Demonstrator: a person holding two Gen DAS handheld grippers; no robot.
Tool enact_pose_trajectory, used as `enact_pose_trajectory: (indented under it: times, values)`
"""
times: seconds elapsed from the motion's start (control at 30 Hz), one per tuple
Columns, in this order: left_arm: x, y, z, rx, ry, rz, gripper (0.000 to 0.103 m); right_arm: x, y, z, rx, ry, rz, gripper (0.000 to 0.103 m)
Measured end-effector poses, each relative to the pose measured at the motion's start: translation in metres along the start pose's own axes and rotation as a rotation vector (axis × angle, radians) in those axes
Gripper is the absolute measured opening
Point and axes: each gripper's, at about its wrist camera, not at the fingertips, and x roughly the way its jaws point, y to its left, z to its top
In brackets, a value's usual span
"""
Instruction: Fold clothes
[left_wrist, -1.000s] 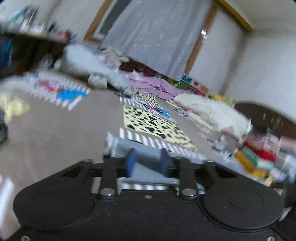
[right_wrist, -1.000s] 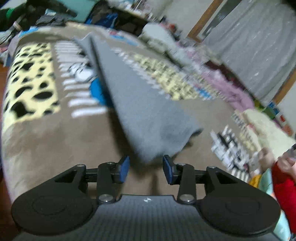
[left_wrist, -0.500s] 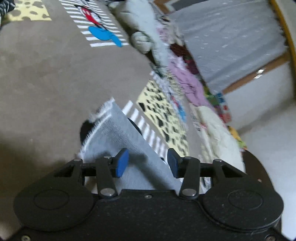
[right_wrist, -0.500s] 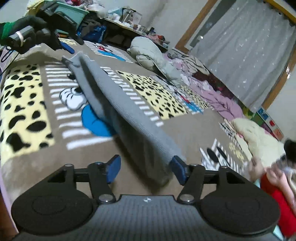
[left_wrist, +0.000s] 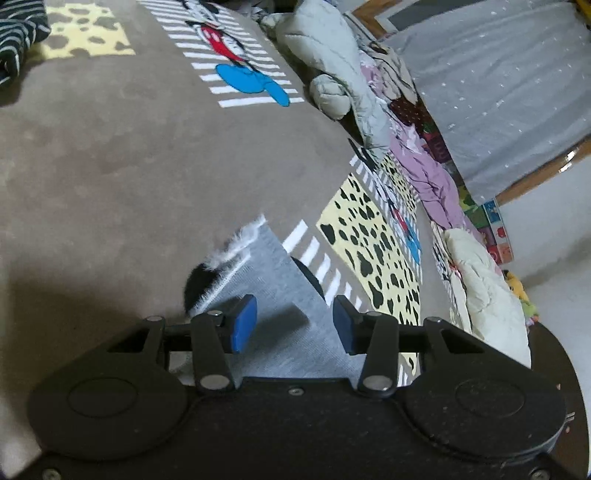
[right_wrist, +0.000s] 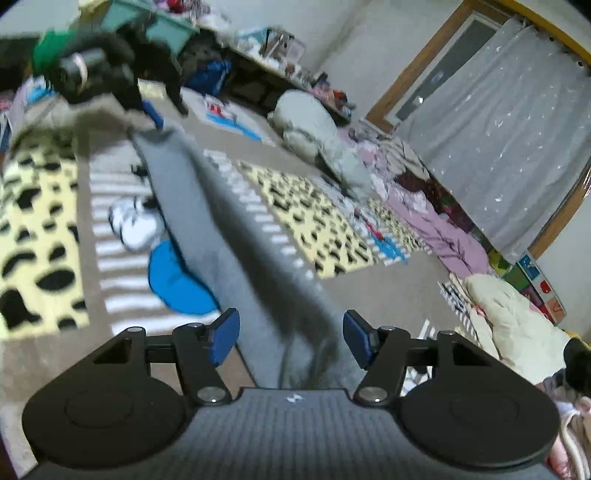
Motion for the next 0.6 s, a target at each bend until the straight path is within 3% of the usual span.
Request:
enact_pose_trajectory:
  times: [0.1, 0.27, 0.3, 0.33, 0.4, 0.6]
  values:
    - [-0.001, 0.003, -0.002, -0.018, 0.014, -0.003, 0.043, 0.0, -0.018, 0.004, 0.024, 0.012, 0.014, 0.065]
    - [0.001, 0.004, -0.001, -0.066, 0.026, -0.011, 0.043, 0.044, -0.042, -0.005, -0.01, 0.156, 0.07, 0.061]
    - [0.001, 0.003, -0.001, -0.068, 0.03, -0.008, 0.043, 0.051, -0.041, -0.004, -0.009, 0.174, 0.093, 0.055]
    - [0.002, 0.002, -0.002, -0.07, 0.033, -0.003, 0.043, 0.055, -0.04, -0.004, -0.002, 0.189, 0.122, 0.039]
    - [0.002, 0.0, -0.003, -0.075, 0.04, 0.004, 0.043, 0.059, -0.034, -0.006, -0.012, 0.22, 0.15, 0.017]
    - [-0.003, -0.006, -0.007, -0.078, 0.038, 0.015, 0.043, 0.027, -0.002, -0.02, -0.116, 0.189, 0.192, 0.013]
